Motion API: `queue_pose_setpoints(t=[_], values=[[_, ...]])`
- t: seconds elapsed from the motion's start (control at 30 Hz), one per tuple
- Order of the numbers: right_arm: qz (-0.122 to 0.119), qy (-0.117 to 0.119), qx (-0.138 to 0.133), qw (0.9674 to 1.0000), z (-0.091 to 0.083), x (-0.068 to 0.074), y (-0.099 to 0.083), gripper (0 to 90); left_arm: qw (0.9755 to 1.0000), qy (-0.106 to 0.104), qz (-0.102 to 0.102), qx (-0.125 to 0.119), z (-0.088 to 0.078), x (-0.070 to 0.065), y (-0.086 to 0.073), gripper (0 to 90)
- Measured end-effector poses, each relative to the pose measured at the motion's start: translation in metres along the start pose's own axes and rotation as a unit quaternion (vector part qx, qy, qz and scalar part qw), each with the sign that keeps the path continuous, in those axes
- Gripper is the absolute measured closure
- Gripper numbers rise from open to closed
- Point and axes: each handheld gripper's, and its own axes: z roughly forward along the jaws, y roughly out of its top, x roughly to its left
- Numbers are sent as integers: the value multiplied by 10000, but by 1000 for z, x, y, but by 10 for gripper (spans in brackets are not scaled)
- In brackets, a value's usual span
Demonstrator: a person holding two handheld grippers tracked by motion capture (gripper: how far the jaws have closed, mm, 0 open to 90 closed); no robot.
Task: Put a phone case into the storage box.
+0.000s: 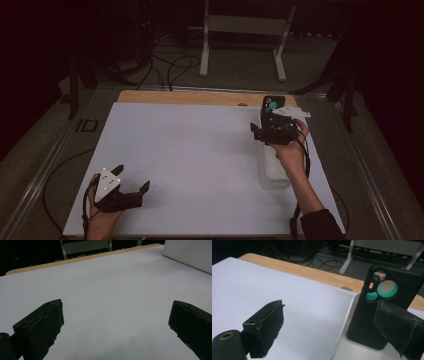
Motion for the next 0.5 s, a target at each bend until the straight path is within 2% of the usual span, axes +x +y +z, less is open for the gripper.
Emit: queue_pose_setpoints(t=[0.1, 0.2, 0.27, 0.4, 0.5], values=[[-75, 117, -88, 9999, -10, 7, -9, 87, 10000, 12, 27, 2, 0, 0, 0, 3], [-171, 135, -119, 9997, -15, 10, -15, 87, 10000, 28, 19, -19, -1, 0, 1, 2], [-254, 193, -200, 9993, -26, 18, -28, 87, 10000, 40, 11, -32, -2, 0, 1, 1], [-304, 368, -330, 9983, -38, 22, -42, 87, 10000, 50, -7, -54, -3, 0, 2, 1], [-420, 355, -493, 9973, -46, 27, -54, 87, 10000, 55, 11, -65, -3, 0, 2, 1]])
